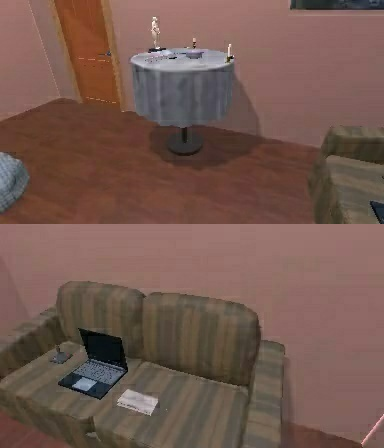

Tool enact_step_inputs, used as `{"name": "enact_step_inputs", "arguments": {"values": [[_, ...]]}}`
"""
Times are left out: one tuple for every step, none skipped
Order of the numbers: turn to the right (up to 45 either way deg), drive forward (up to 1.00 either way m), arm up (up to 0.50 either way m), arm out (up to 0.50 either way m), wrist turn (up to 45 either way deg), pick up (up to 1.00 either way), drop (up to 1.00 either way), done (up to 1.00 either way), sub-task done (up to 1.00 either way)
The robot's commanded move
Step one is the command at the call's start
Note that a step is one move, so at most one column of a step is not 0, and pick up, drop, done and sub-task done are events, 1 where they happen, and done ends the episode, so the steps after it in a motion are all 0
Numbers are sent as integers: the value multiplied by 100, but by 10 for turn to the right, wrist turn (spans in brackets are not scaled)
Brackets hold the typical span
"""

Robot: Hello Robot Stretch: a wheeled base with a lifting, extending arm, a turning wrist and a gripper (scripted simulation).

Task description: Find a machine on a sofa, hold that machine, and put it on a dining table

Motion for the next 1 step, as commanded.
{"name": "enact_step_inputs", "arguments": {"values": [[-270, 0, 0, 0, 0, 0, 0, 0, 0]]}}
